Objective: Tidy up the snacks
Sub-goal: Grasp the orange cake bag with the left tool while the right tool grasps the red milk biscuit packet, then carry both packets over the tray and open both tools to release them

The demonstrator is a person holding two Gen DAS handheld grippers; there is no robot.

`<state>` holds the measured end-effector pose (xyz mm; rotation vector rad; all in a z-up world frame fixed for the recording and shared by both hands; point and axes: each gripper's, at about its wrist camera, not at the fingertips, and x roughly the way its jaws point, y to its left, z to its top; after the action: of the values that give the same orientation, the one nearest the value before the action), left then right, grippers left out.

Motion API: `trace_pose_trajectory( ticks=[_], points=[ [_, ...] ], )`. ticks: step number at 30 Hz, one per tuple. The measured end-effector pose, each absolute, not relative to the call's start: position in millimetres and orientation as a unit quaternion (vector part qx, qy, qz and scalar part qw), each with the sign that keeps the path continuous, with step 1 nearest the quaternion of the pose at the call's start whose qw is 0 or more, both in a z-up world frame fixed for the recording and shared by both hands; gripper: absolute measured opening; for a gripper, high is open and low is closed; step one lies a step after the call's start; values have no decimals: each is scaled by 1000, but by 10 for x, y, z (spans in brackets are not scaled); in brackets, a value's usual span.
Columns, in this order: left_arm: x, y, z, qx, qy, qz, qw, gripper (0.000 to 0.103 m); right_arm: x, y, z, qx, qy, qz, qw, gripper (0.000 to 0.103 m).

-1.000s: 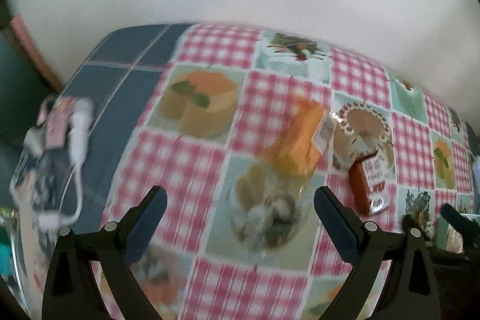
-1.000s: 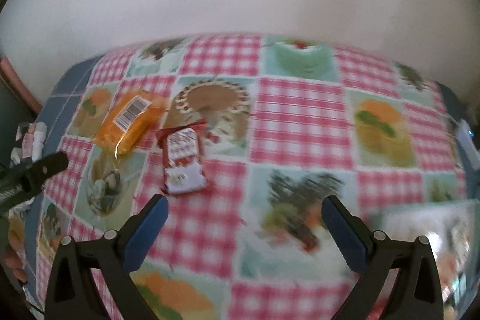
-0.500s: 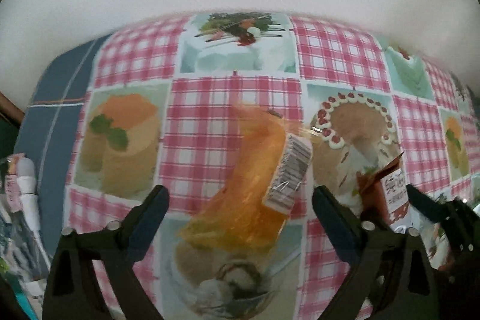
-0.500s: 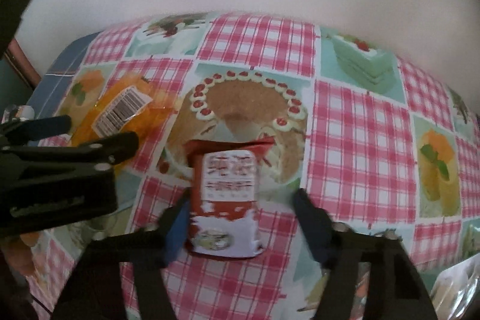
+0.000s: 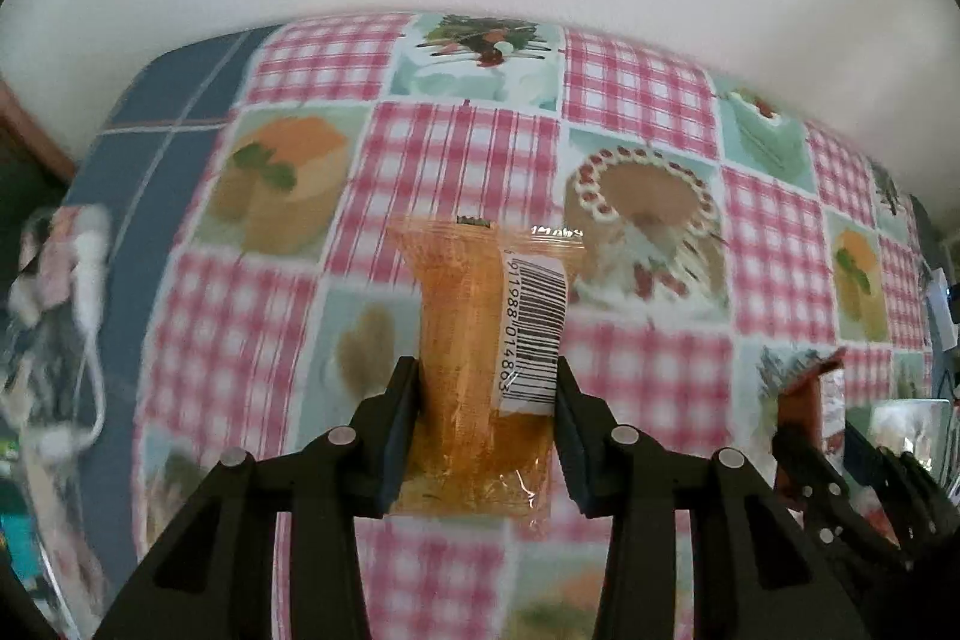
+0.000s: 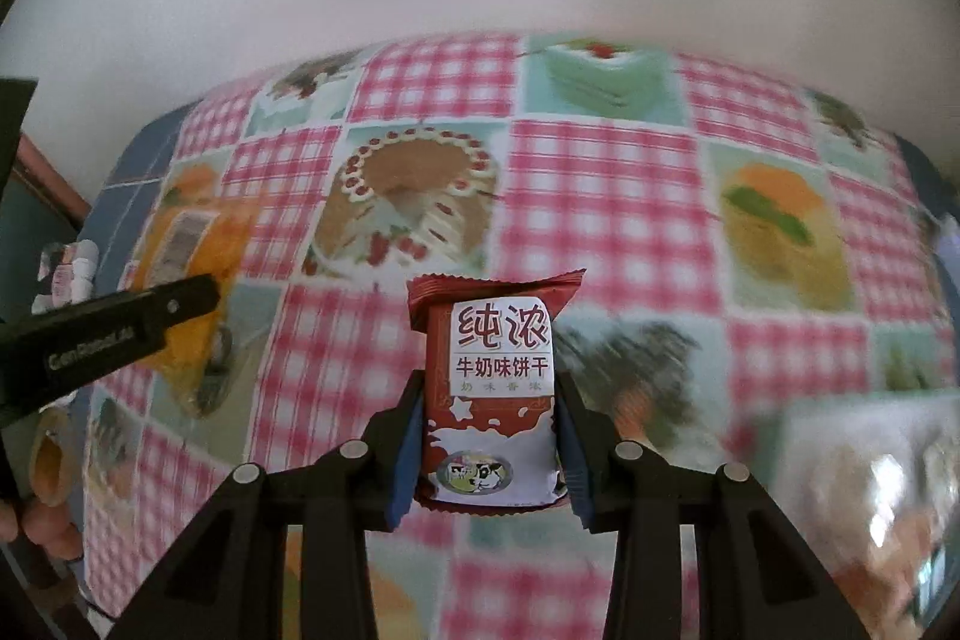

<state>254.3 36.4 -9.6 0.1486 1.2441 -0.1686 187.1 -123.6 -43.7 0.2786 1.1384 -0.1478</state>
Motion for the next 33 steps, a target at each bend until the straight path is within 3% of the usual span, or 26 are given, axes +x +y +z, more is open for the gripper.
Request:
trace_pose_trajectory(
  ticks=[12,27,28,31,33],
  points=[
    [1239,-716,779,71,532,-188,823,44,465,-1788,298,174,493,-163,837,42],
    [272,-2547,397,140,559,-302,759,44,-653,-3330,-217,267,510,-299,761,42],
    [262,-2595,369,140,561,-304,757,45,-675,-3355,-260,272,513,-295,758,42],
    [248,-2583,340,133,565,-296,758,70,-672,-3358,-324,270,520,-290,757,42],
    [245,-2491,344,124,566,-293,760,73,-693,-3362,-329,275,516,-289,758,44]
  ],
)
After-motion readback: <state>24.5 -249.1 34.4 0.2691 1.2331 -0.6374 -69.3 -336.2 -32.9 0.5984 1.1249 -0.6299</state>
